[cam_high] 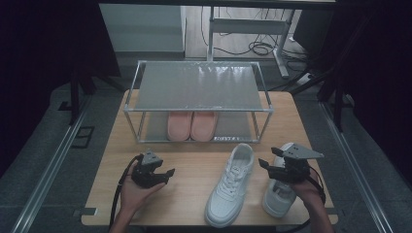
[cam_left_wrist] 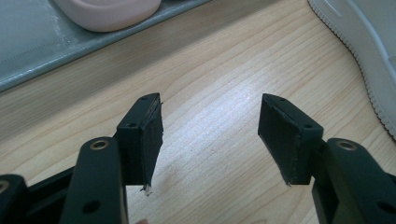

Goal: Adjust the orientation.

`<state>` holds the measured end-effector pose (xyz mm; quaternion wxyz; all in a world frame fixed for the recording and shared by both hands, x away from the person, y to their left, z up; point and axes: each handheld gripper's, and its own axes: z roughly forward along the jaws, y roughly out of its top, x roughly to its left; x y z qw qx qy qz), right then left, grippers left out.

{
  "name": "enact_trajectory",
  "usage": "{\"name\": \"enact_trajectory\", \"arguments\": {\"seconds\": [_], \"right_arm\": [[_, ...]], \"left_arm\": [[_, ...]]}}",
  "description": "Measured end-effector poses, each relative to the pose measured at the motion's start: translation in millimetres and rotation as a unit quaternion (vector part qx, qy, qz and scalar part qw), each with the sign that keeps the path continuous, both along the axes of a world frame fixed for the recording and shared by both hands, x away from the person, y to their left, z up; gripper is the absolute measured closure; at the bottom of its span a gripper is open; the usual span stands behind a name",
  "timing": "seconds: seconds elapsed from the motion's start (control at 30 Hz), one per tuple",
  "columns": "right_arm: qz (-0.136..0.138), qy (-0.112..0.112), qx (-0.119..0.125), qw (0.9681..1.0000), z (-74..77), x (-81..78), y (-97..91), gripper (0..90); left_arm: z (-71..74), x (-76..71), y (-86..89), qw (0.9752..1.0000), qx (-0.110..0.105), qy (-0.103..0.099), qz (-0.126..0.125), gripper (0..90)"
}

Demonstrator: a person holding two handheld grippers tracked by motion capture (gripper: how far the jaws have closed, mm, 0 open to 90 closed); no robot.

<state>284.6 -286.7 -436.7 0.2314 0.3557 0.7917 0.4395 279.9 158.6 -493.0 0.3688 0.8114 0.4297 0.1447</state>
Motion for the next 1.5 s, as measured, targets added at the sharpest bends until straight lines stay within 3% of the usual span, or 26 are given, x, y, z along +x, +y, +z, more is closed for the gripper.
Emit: {"name": "enact_trajectory", "arguments": {"seconds": [0.3,0.43,0.57,0.77,0.97,1.2,1.5], "right_arm": [[0.016,0.004,-0.007,0.9998,0.0,-3.0,2.5,36.8],[0.025,0.008,-0.013,0.9996,3.2,-5.7,7.5,42.5],[0.054,0.035,-0.042,0.9970,3.5,-15.3,14.3,51.4],[0.102,0.076,-0.067,0.9896,8.1,-36.9,15.3,68.8],[0.136,0.090,-0.081,0.9832,7.2,-55.4,23.8,81.3],[0.186,0.104,-0.105,0.9715,-0.4,-65.5,45.4,86.8],[0.210,0.117,-0.144,0.9600,-7.6,-67.1,68.5,89.2]], "left_arm": [[6.9,-1.8,11.9,0.9999,-0.009,-0.003,0.011,39.6],[10.5,-3.2,18.7,0.9998,-0.013,-0.008,0.014,39.5],[8.9,-3.4,19.9,0.9999,-0.014,-0.003,0.010,39.5],[7.2,-2.3,18.2,0.9999,-0.013,0.004,0.003,39.4],[9.5,-3.1,19.1,0.9998,-0.019,0.005,0.006,39.4],[7.6,-2.5,18.9,0.9997,-0.019,0.004,0.012,40.0],[7.2,-2.9,17.3,0.9996,-0.023,0.003,0.014,40.5]]}}
